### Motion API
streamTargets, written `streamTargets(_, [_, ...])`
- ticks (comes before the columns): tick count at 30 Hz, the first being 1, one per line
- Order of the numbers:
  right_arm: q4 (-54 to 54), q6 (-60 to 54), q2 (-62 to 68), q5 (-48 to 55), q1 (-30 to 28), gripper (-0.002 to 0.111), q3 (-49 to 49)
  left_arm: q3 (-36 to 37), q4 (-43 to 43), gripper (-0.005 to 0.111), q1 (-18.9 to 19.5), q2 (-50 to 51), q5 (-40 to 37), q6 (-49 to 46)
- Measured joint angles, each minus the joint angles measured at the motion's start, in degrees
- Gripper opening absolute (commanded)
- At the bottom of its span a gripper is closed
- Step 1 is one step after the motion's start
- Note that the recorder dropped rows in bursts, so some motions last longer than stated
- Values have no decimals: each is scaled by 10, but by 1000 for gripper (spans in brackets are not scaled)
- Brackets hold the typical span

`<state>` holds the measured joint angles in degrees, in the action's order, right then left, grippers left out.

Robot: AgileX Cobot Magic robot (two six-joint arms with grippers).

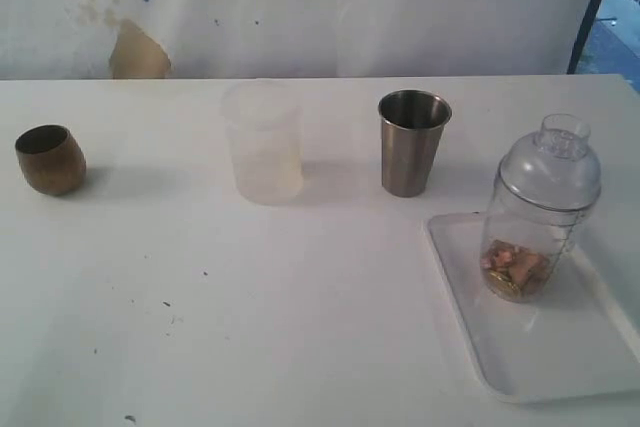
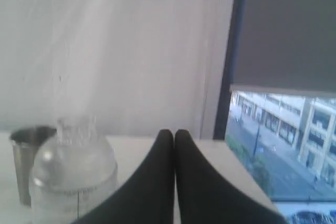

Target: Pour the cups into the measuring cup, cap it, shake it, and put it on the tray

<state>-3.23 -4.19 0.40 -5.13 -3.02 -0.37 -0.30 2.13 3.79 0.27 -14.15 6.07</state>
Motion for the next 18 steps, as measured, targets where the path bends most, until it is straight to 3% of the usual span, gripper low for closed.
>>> streamTargets(10, [0, -3, 0, 196, 0, 0, 1, 0, 0, 0, 0, 0, 0, 0])
streamTargets(18, [0, -7, 0, 224, 0, 0, 1, 0, 0, 0, 0, 0, 0, 0])
